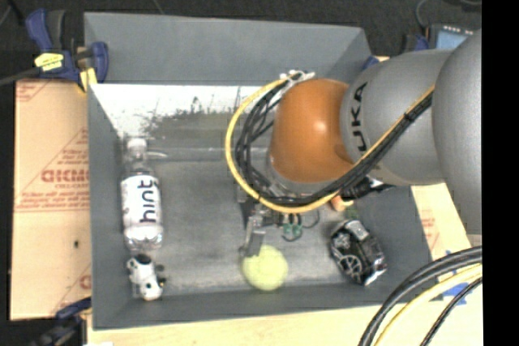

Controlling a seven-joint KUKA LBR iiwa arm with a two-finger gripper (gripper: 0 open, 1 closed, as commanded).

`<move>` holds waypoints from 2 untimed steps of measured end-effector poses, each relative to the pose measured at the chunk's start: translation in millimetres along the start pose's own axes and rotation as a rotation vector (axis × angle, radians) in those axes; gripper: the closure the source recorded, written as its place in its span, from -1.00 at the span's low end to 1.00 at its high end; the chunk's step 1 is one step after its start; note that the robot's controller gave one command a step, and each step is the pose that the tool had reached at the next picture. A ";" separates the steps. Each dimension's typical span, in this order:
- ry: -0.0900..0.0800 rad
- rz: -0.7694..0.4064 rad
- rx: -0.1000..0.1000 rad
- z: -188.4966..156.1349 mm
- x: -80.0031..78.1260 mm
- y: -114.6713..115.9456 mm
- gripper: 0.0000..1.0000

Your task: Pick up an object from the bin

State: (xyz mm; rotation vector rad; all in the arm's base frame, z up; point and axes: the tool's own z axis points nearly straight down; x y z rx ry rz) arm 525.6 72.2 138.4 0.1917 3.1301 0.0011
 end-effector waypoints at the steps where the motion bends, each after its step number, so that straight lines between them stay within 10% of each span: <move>1: 0.002 -0.227 -0.003 18.3 12.4 -6.1 -1.00; 2: -0.002 -0.185 -0.002 46.3 26.5 -45.0 -1.00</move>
Offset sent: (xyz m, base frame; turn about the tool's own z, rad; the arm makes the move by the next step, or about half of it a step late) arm -0.0465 -0.0667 -0.0673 -0.1052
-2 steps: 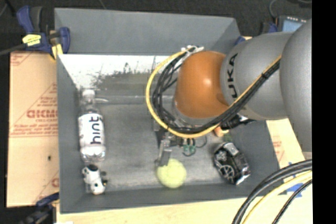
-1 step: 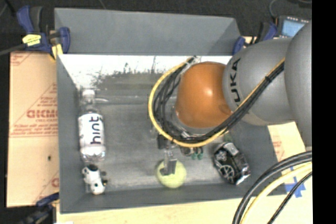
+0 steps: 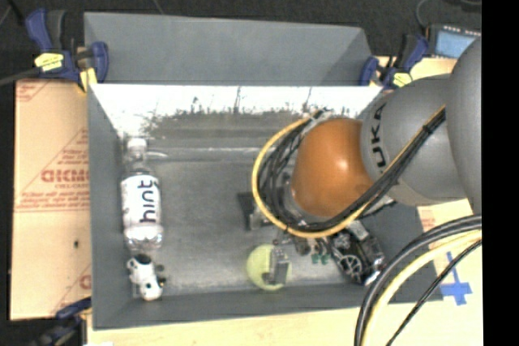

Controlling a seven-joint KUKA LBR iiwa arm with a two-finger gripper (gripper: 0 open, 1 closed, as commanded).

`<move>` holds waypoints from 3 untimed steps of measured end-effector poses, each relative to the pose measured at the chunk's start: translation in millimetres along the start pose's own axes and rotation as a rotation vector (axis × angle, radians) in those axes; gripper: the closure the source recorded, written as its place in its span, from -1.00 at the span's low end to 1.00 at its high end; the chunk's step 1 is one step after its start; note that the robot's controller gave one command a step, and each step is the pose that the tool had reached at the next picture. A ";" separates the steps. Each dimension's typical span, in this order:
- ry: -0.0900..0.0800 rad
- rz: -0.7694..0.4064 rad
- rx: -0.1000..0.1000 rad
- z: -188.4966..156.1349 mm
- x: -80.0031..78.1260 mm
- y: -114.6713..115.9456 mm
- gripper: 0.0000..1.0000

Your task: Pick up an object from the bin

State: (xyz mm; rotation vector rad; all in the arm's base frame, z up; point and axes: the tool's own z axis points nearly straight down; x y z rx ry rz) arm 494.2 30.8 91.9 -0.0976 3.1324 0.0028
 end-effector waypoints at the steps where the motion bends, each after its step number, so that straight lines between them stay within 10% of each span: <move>1: 0.015 0.067 0.000 -25.8 5.1 -14.2 -1.00; 2: -0.001 -0.068 0.001 -70.8 1.0 -18.8 -1.00; 3: -0.002 -0.224 0.001 -37.8 4.3 7.0 -1.00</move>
Offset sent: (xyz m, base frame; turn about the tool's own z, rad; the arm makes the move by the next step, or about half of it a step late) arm -0.0036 -0.0264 0.0351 -0.9460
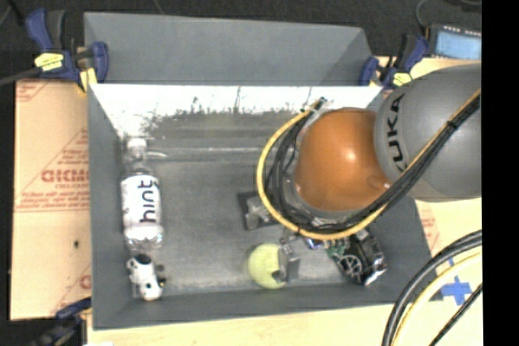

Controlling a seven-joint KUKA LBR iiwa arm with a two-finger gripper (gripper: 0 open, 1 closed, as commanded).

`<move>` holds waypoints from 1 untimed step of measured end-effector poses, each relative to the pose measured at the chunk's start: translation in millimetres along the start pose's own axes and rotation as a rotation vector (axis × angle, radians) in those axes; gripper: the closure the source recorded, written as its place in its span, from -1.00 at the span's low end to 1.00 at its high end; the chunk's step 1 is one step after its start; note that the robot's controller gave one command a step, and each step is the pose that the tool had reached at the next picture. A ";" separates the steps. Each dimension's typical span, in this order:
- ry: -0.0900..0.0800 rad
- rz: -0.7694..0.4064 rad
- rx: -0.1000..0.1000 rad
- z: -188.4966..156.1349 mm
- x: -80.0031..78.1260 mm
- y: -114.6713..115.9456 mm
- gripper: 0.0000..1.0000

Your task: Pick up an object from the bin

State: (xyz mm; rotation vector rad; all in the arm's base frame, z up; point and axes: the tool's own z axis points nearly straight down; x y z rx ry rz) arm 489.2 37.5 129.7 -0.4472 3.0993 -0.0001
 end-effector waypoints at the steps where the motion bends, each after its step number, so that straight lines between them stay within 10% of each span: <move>1: 0.012 -0.074 -0.006 40.2 0.0 18.2 -1.00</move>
Offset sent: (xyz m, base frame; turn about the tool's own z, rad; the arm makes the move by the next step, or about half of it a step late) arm -0.0028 -0.0173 -0.0389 -0.2491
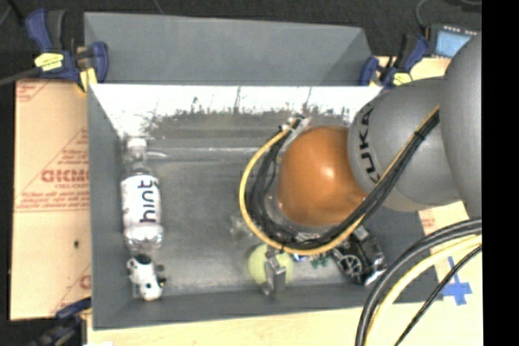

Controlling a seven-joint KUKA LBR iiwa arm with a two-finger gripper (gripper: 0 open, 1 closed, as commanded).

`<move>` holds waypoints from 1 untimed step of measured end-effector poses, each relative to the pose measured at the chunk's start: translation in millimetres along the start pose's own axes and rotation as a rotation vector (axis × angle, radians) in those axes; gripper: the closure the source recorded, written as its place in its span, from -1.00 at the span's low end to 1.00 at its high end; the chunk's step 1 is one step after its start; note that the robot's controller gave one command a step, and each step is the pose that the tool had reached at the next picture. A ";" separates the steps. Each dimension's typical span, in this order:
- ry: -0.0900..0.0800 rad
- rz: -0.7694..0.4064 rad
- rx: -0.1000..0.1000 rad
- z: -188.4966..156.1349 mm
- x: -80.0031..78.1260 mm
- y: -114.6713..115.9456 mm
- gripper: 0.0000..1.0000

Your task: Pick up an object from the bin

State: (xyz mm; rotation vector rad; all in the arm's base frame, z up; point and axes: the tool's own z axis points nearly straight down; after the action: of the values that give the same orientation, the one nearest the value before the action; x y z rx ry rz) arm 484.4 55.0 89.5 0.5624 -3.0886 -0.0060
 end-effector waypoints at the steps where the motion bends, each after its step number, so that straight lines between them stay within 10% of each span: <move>1: -0.012 -0.171 0.007 -2.5 9.5 -34.2 1.00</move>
Offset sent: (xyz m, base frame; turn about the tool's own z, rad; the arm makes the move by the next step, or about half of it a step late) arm 0.0000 0.0000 0.0000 0.0000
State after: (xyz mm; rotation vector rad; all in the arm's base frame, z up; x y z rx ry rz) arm 487.6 19.7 91.8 0.8274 -3.0419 0.0019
